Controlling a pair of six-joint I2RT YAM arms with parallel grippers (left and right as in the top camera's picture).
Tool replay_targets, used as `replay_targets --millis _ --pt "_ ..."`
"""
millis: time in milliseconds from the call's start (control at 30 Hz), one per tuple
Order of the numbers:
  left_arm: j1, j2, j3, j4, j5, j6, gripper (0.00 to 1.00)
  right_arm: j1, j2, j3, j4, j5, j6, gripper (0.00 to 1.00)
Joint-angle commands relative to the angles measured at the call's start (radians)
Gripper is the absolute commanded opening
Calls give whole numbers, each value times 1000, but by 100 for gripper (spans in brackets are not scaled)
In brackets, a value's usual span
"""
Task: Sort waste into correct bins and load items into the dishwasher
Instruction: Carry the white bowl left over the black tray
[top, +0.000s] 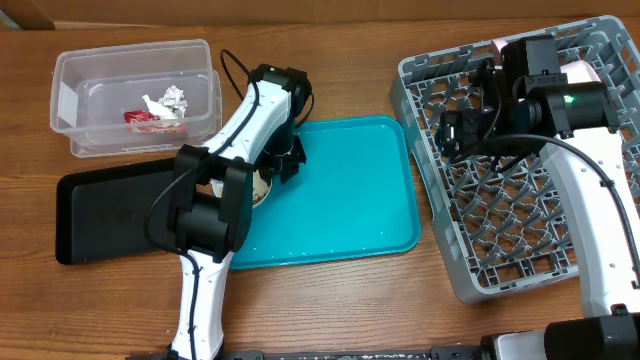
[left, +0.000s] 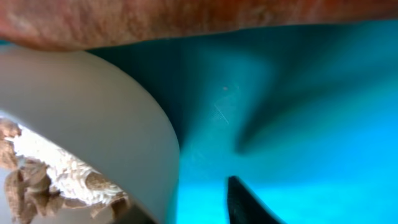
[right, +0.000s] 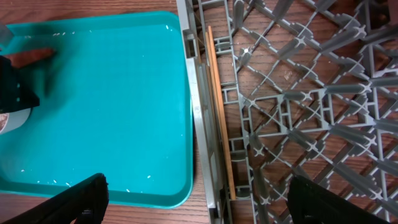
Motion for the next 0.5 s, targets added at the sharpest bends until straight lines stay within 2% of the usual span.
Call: replay_targets --millis 0,33,233,467 --pt "0 15 -22 8 -16 3 7 -2 -4 12 0 9 4 94" --pt "0 15 -22 8 -17 6 4 -2 -4 12 0 9 4 94" --pt "10 -21 -22 -5 -48 -7 4 -2 -4 12 0 9 4 94" --pt "43 -220 -22 -31 -72 -7 4 -2 -4 12 -2 26 4 94"
